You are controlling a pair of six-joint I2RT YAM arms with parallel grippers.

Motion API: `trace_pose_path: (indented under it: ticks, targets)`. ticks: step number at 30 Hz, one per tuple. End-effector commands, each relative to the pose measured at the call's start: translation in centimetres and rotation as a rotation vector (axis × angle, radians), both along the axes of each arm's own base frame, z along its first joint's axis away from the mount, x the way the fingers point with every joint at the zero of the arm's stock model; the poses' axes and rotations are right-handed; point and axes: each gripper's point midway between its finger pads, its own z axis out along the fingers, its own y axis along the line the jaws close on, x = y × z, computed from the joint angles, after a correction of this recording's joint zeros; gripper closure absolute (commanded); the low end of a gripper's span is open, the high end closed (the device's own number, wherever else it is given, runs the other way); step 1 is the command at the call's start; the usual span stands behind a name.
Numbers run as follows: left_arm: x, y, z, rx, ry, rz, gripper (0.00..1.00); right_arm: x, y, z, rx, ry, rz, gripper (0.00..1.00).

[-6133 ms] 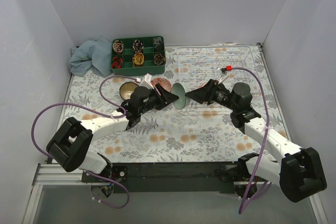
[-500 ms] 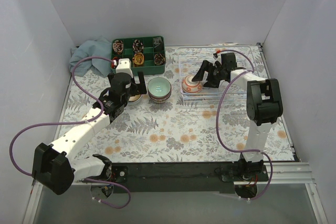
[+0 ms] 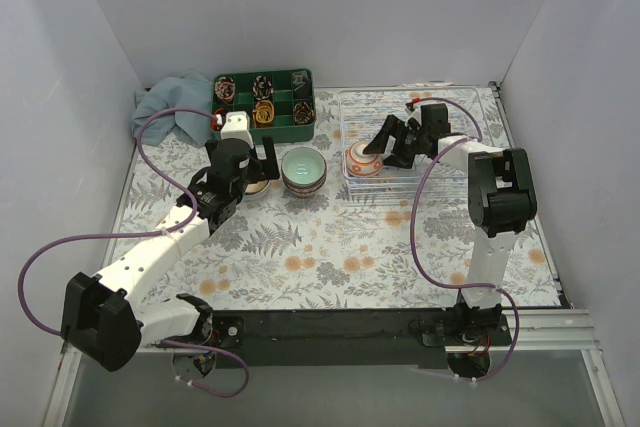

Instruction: Unload the bowls from the dish rack

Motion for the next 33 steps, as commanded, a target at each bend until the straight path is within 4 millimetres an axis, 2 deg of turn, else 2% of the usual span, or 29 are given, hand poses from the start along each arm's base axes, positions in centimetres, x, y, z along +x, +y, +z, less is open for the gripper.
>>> trace_pose_path:
  ticks: [1, 8, 12, 17, 20, 23, 33]
  targets:
    - [-0.1, 0.3, 0.9, -0.003, -0.031, -0.001, 0.02, -1.0, -0.2, -2.7, -0.023, 0.06, -0.009, 0.08]
    - [-0.1, 0.3, 0.9, -0.002, -0.031, -0.002, 0.02, -0.5, 0.0, -0.4, -0.005, -0.02, -0.005, 0.28]
    - [-0.2, 0.4, 1.0, -0.005, -0.035, 0.0, 0.02, -0.5, -0.2, 1.3, -0.011, -0.061, -0.01, 0.47]
    - [-0.1, 0.4, 1.0, -0.004, -0.036, 0.002, 0.02, -0.1, -0.5, 3.6, -0.021, -0.129, -0.018, 0.64]
    - [-0.1, 0.4, 1.1, -0.005, -0.039, 0.003, 0.02, 0.2, -0.7, 5.0, -0.033, -0.172, -0.023, 0.8]
    - [-0.1, 0.5, 1.1, -0.004, -0.039, 0.006, 0.02, 0.4, -1.0, 6.0, -0.062, -0.205, -0.017, 0.86]
    - [-0.1, 0.4, 1.1, -0.006, -0.038, 0.0, 0.02, 0.4, -2.1, 9.0, -0.221, -0.374, 0.029, 0.88]
